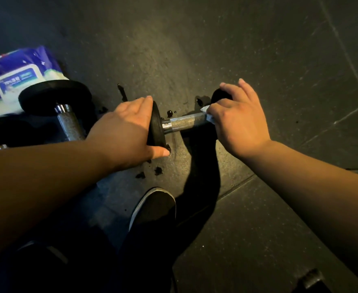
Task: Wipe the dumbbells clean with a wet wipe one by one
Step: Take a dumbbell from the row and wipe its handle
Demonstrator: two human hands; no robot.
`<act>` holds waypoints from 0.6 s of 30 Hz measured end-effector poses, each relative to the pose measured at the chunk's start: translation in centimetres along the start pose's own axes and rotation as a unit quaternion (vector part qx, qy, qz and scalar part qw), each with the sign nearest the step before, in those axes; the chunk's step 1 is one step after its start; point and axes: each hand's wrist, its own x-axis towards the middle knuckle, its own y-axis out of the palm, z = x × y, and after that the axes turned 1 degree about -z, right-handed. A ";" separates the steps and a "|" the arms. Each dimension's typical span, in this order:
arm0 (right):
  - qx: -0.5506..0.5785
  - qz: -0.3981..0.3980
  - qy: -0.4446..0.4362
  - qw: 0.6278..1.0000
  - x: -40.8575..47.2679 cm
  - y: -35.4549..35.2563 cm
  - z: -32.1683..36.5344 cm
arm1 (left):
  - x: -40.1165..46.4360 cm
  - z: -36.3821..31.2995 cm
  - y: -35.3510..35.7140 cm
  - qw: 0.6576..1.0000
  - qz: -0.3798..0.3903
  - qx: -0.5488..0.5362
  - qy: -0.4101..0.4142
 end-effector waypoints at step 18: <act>-0.018 -0.068 0.015 0.997 2.3 0.2 -0.1 | 4.4 4.1 -2.8 0.988 -0.122 -0.086 0.049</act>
